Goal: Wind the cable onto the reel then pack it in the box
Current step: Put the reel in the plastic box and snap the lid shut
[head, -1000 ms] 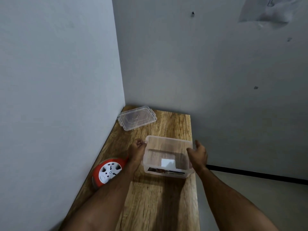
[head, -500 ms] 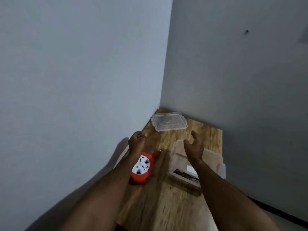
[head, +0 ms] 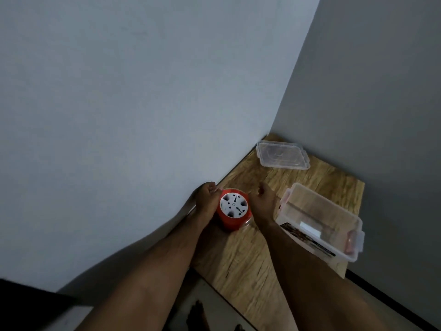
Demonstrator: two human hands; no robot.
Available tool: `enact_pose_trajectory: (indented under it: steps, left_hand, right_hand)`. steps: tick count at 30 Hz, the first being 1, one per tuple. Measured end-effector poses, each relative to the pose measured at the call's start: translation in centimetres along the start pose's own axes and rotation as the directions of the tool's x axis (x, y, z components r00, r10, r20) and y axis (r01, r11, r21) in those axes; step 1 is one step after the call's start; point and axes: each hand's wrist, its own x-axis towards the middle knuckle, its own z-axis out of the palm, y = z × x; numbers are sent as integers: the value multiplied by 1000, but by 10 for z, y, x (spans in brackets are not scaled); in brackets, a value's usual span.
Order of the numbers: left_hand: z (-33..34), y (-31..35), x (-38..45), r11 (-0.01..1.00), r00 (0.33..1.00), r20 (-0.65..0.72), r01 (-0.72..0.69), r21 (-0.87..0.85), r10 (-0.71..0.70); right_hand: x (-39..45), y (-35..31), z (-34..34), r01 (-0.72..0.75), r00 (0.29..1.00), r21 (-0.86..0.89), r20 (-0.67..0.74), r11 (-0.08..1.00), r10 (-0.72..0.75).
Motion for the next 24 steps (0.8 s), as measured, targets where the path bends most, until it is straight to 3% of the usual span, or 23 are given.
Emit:
enact_pose_trajectory:
  steps: [7,16,24]
  left_hand:
    - [13,-27,-5,999,999,-40,37,3,-36]
    - [30,-37,-9,999,997,-62,34,-22,-36]
    - [36,-43,-10,999,995,-95,16,-39,-20]
  right_hand:
    - [18,61,17,-151,988,-47,12,987,152]
    - [13,41,20,-211,974,97,101,973,201]
    - [20,47,24,-210,976,141,92,967,198]
